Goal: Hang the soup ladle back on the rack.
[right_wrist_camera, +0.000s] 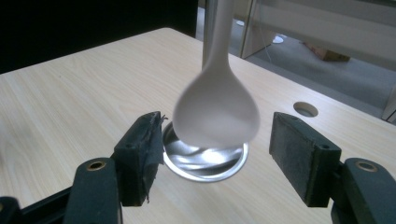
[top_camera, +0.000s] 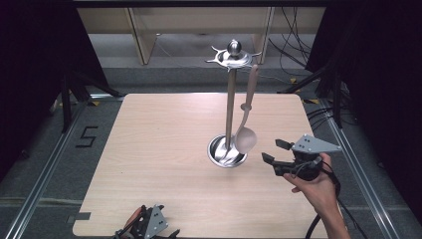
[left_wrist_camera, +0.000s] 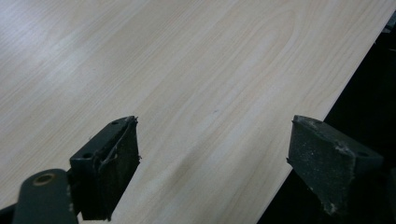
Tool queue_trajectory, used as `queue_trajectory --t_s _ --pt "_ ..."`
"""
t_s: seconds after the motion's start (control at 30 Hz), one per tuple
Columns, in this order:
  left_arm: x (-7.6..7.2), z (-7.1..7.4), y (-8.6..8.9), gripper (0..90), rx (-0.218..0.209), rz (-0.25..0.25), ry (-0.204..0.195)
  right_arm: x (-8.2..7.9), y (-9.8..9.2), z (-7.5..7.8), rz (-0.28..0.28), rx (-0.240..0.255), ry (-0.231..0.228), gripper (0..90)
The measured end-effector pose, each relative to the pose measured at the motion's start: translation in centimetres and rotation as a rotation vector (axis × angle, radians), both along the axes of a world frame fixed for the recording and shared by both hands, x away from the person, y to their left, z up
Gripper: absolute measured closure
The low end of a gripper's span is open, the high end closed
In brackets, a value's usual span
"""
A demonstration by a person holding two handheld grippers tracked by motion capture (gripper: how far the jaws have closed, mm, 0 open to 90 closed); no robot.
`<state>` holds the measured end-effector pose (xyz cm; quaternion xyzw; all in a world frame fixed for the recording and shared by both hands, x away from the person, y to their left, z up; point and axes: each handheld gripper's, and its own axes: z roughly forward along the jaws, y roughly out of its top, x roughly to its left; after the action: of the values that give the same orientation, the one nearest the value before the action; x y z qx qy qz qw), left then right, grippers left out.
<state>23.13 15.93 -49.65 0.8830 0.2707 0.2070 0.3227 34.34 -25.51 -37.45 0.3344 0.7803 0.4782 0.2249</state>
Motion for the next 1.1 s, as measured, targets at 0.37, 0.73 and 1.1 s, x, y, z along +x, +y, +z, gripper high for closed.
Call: queue_trajectory --t_s 0.37,0.73,1.1 --pt "-0.1 0.0 0.0 15.6 -0.019 -0.006 -0.004 -0.7 -0.1 -1.5 0.035 -0.009 0.002 32.8" --pt "-0.1 -0.1 0.0 15.6 -0.016 -0.001 -0.006 -1.3 0.0 -3.0 0.033 -0.011 0.062 32.0" --pt "-0.1 0.0 0.0 15.6 0.005 -0.002 -0.001 -1.6 0.0 -4.5 0.037 -0.012 0.082 31.2"
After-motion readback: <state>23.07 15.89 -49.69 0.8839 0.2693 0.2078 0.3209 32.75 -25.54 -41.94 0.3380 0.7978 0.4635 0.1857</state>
